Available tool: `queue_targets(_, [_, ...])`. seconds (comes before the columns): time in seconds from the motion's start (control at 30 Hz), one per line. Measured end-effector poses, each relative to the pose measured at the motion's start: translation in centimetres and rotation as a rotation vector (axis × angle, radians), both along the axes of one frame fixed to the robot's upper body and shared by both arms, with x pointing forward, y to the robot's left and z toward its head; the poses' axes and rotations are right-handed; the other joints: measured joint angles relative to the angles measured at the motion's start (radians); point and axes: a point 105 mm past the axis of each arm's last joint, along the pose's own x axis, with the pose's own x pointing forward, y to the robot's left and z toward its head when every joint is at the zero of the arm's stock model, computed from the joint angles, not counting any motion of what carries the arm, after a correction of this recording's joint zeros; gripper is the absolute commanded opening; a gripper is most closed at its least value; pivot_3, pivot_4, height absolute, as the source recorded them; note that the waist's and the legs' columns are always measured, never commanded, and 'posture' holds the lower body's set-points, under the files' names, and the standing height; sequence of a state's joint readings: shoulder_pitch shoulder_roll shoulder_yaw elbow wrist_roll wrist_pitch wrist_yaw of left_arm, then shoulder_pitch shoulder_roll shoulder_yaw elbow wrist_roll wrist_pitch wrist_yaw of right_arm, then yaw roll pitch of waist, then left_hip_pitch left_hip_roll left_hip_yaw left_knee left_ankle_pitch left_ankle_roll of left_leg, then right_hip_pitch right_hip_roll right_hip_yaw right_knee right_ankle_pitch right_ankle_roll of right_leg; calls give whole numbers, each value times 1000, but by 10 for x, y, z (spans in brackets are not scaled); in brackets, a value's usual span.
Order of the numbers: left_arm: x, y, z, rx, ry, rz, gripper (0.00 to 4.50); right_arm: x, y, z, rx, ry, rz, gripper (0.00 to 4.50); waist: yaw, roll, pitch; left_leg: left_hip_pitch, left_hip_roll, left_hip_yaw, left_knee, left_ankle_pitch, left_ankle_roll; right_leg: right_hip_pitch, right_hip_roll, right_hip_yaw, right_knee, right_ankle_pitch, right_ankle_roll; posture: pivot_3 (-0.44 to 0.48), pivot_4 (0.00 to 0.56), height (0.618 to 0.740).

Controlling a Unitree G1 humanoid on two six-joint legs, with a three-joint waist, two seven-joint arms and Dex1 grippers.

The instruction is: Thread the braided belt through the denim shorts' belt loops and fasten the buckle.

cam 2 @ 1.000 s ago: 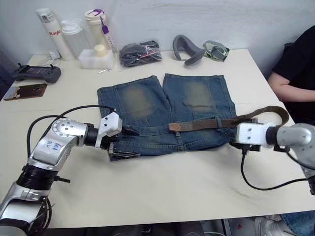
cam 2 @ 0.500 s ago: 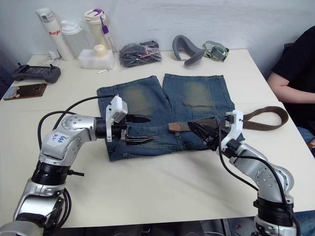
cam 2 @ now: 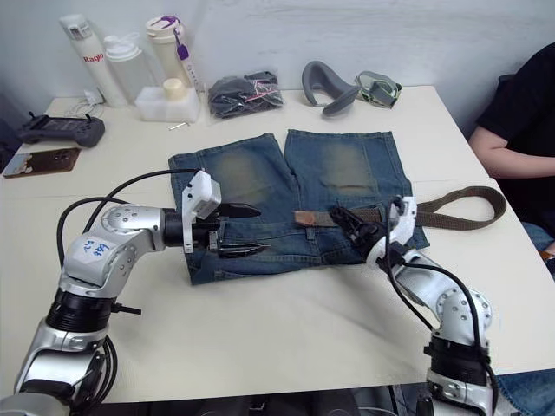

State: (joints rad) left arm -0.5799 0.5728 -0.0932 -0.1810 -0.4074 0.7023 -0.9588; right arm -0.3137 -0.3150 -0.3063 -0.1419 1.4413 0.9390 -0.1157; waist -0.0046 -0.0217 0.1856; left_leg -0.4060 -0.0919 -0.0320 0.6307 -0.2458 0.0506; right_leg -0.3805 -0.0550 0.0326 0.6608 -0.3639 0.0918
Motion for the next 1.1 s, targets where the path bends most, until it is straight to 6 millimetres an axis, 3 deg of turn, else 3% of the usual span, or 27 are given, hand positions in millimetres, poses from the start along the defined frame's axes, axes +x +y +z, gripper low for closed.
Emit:
queue_targets(0.27, [1,4,0,14,-5,14,4500,5,2,-9,2,22,9,4380,1,0,0,0,0,0,0,0,0,0,0,0,0,0,0,0,150,740])
queue_targets(0.57, [1,6,-1,20,-2,22,4500,-7,-15,-14,17,57,-20,4380,2,0,0,0,0,0,0,-1,2,1,-1,0,-1,0,0,0,150,740])
queue_targets(0.73, [1,6,-1,20,-3,23,4500,0,-28,-15,31,71,-73,4380,1,0,0,0,0,0,0,-1,2,1,-1,0,-1,0,0,0,150,740])
queue_targets(1.1, [1,5,-2,21,-4,23,4500,18,-29,-10,63,44,-106,4380,0,0,0,0,0,0,0,-1,2,1,0,0,-1,0,0,0,150,740])
